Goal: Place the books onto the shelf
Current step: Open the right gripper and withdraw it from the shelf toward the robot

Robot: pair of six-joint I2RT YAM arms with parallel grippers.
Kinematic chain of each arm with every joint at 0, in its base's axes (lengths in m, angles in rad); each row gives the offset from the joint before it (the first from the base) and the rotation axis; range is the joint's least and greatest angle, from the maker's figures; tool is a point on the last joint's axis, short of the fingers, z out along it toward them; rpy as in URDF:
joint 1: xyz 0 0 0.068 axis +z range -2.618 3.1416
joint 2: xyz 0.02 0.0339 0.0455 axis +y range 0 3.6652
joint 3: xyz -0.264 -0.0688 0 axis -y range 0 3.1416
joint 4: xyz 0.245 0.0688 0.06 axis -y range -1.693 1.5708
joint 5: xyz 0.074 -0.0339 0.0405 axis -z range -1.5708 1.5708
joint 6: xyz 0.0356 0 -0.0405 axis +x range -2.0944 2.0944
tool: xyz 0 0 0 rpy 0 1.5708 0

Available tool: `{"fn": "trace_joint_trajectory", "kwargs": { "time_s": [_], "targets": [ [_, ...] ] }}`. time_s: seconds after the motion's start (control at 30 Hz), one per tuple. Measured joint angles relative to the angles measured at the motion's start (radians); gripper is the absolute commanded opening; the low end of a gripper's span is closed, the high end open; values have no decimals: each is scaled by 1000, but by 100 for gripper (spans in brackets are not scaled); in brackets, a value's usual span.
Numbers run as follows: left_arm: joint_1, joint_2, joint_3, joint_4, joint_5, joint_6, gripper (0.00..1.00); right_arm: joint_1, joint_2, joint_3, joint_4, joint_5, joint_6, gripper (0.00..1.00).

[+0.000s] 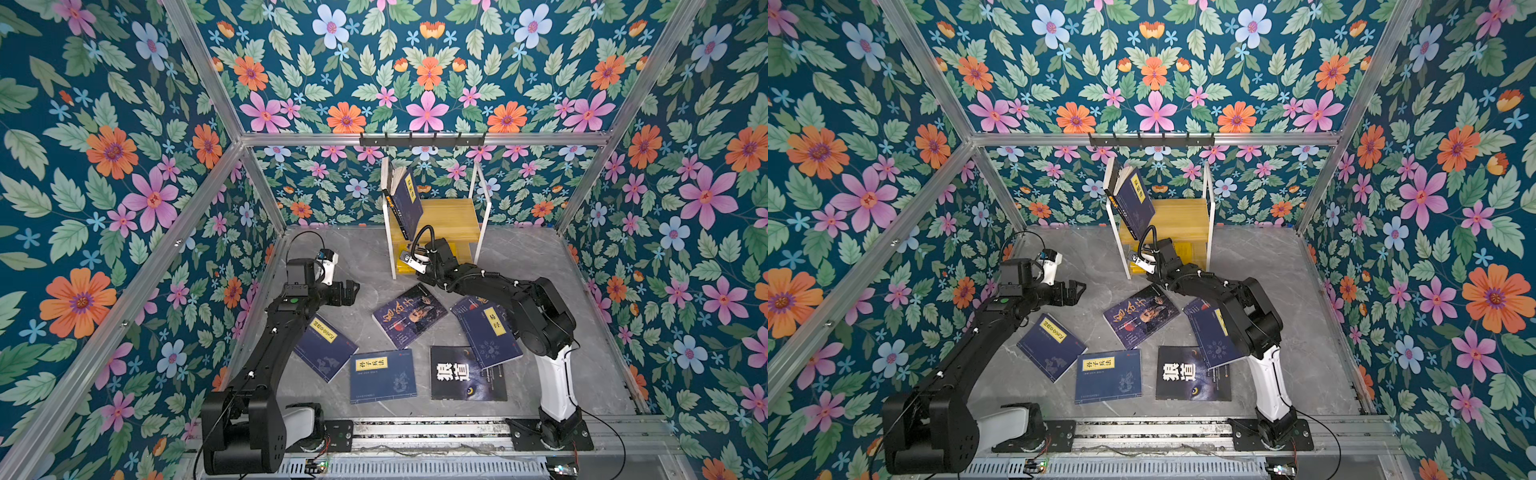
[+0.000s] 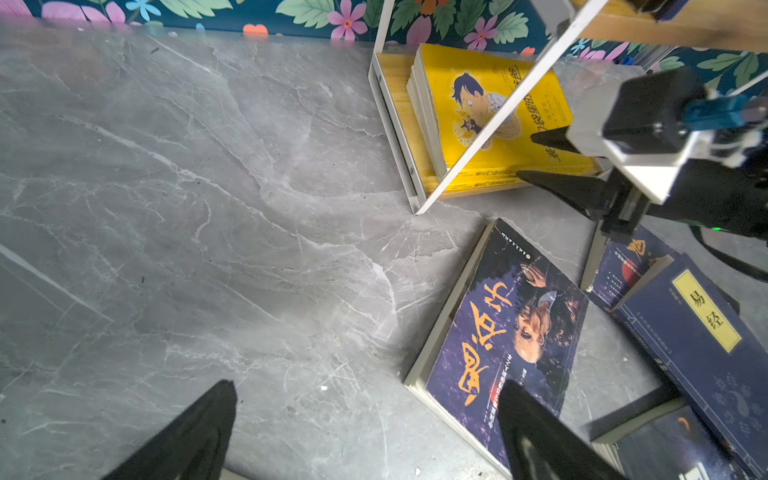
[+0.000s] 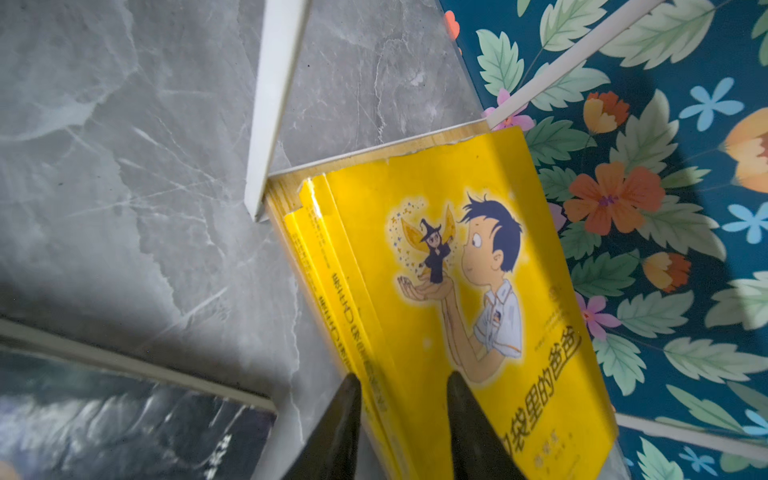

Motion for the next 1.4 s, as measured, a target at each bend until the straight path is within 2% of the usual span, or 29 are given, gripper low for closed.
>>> {"fn": "trace_joint_trajectory", "kwargs": {
  "time_s": [0.07, 0.17, 0.2, 0.3, 0.33, 0.43, 0.53, 0.6, 0.77, 0.97, 1.27, 1.4],
  "targets": [
    [-3, 26, 27, 0, 13, -41, 94, 0, -62, -66, 4, -2, 27, 38],
    [-5, 85, 81, 5, 47, -113, 73, 0, -171, -175, 20, -8, 74, 40],
    [-5, 115, 106, 6, 63, -140, 61, 0, -206, -211, 26, -8, 93, 41],
    [-9, 229, 195, 13, 110, -202, 10, 0, -335, -334, 26, -22, 169, 47],
    [-13, 272, 230, 16, 127, -223, 0, 0, -386, -382, 34, -27, 201, 51],
    [-33, 407, 344, 39, 159, -269, 0, -2, -541, -510, 32, -30, 276, 66],
    [-61, 536, 459, 51, 185, -308, 0, -9, -682, -619, 45, -29, 352, 90],
    [-78, 620, 531, 58, 208, -323, 0, -13, -765, -679, 38, -25, 383, 95],
    [-94, 817, 713, 60, 246, -356, 0, -23, -986, -787, -28, -10, 431, 99],
    [-98, 979, 873, 68, 315, -388, 0, -40, -1236, -893, -117, 17, 470, 99],
    [-134, 1092, 968, 73, 382, -426, 0, -43, -1356, -855, -329, 71, 530, 99],
    [-149, 1104, 963, 72, 391, -433, 0, -42, -1356, -890, -340, 89, 552, 99]
  ]
}}
